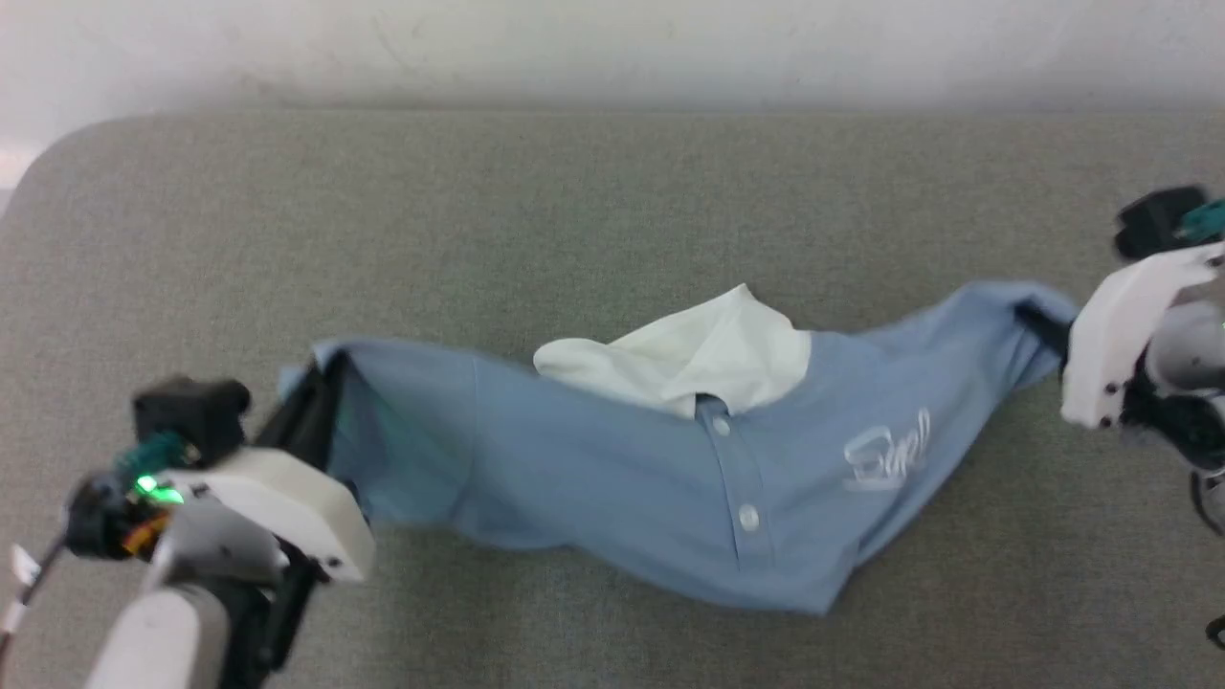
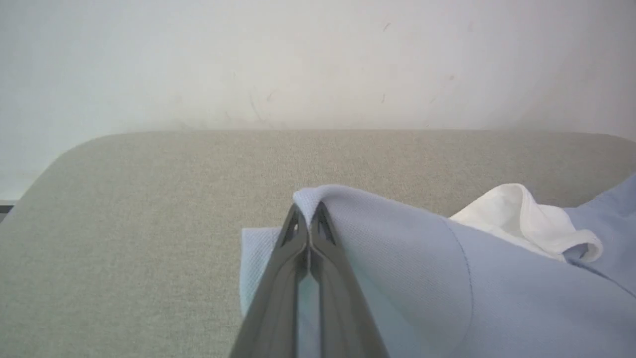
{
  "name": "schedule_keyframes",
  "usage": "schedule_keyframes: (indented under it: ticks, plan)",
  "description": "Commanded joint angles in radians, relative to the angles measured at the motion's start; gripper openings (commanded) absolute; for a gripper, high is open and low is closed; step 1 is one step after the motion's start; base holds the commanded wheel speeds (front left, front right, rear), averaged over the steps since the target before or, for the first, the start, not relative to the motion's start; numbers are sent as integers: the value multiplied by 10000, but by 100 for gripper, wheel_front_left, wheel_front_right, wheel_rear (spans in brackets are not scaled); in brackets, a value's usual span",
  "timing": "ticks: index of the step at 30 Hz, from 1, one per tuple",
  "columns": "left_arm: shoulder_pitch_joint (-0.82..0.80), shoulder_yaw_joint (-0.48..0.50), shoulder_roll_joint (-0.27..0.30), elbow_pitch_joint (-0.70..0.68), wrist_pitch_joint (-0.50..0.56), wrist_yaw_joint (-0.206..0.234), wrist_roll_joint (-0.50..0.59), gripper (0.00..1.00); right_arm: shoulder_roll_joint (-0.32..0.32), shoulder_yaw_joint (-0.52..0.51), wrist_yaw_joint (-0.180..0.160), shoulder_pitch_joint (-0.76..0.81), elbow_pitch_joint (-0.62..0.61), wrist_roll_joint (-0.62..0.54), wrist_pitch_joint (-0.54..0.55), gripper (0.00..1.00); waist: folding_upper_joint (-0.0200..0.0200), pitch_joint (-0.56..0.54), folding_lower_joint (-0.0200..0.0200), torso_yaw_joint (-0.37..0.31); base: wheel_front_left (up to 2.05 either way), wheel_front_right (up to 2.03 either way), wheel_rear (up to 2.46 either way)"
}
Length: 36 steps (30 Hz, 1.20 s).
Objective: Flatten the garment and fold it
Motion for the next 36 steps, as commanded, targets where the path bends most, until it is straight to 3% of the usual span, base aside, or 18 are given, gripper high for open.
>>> schedule_keyframes:
  ticks: [1,9,15,24,36]
  plan:
    - [-618,322,321,-185,-83,34,93,0,-265,-450,-7,-8,-536,117,-580,0,0,-597,-1,-298,0,0,0]
    - [-2590,1050,1103,-249,-90,-122,65,0,-839,-1915,-7,-111,-2634,-476,-1564,0,0,-1378,-1,-701,0,0,0]
    - [-5180,1223,1416,995,-350,-438,-127,0,-680,-3135,-7,-1223,-3822,-1103,-1812,0,0,-1235,-1,-1038,0,0,0]
    - [-9562,690,1518,4657,-1281,-815,380,0,-391,-3085,-7,-4459,-2213,-1732,-2747,0,0,235,-1,-1506,0,0,0]
    - [-13759,647,1531,8085,-3743,-616,915,0,112,-1853,-7,-8291,422,-2606,-6045,0,0,2396,-1,-1825,0,0,0]
